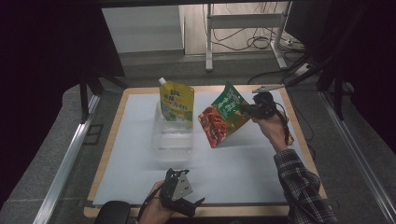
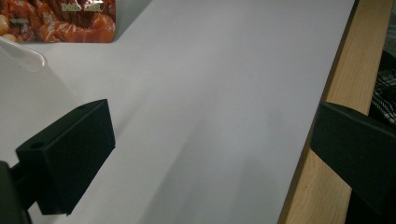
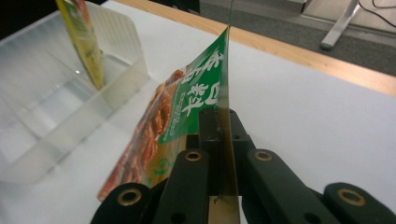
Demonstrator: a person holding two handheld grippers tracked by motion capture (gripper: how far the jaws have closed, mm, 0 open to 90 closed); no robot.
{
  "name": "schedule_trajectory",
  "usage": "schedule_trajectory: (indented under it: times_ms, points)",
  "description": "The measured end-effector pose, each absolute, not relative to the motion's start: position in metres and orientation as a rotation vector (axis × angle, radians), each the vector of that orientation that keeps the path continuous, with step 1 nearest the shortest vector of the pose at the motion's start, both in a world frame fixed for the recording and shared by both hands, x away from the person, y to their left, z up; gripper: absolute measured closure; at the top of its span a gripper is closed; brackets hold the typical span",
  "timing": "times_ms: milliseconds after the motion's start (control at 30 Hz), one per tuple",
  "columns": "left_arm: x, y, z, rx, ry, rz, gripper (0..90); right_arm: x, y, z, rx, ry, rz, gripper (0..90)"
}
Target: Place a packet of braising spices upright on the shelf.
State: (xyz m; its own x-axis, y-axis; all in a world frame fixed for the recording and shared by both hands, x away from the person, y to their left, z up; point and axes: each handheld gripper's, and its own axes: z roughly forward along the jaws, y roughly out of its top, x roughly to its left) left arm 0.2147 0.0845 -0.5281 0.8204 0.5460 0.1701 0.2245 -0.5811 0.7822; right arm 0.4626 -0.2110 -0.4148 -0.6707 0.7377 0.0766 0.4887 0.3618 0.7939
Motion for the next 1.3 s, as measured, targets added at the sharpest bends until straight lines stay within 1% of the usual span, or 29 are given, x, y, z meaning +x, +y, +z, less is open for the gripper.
schedule_trajectory:
  times_ms: [367,700,1300]
  points:
    - [0.214,0.085,-0.528,2.175,0.571,0.51,0.0,0.456,-0.193,-0.383,0.973,2.343,1.215,89.0]
    - [0.215,0.086,-0.527,2.165,0.583,0.515,0.0,0.447,-0.18,-0.364,0.88,2.35,1.219,89.1]
    - [0.215,0.087,-0.526,2.153,0.593,0.521,0.0,0.426,-0.18,-0.341,0.799,2.386,1.282,89.1]
